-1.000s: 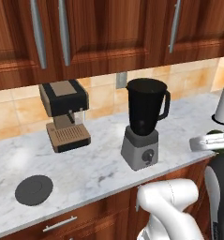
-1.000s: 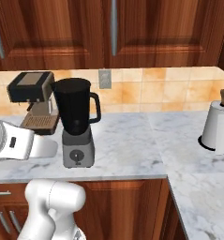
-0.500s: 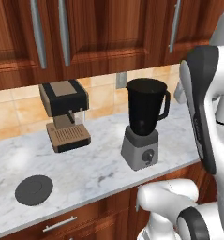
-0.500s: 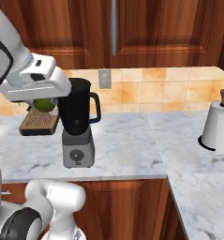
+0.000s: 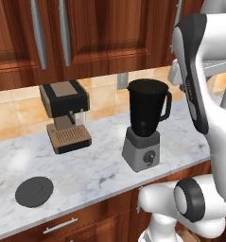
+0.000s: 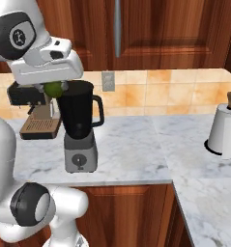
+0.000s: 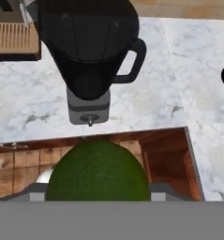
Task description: Grab the limes from the fridge, place them in the blender, close the lid, and turn on the blender to create a marinade.
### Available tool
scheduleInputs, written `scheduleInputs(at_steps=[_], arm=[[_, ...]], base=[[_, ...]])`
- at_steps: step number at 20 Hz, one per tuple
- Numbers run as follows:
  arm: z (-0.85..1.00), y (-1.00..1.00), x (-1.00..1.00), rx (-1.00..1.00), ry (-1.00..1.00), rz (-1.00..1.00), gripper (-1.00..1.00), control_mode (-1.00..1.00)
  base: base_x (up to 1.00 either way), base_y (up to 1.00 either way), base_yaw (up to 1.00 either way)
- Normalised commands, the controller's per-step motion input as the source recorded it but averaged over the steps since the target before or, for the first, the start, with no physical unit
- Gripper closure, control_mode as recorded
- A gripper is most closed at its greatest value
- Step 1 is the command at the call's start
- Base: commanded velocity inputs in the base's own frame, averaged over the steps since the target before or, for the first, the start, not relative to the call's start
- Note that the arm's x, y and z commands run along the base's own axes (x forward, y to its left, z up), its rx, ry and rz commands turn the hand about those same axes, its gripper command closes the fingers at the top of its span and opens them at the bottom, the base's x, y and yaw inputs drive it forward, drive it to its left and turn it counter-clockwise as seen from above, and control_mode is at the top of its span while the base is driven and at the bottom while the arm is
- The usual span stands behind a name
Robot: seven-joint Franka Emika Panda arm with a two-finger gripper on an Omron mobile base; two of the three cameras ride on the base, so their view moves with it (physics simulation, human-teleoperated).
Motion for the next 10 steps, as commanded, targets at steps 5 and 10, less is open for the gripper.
scheduleInputs(at_steps=[5, 10], arm=[[-0.08, 0.1, 1.0, 0.01, 0.0, 0.0, 1.0, -1.0], [-0.39, 0.1, 0.98, 0.01, 0.0, 0.0, 1.0, -1.0]], base=[[0.0, 0.0, 0.0], [0.0, 0.0, 0.0]])
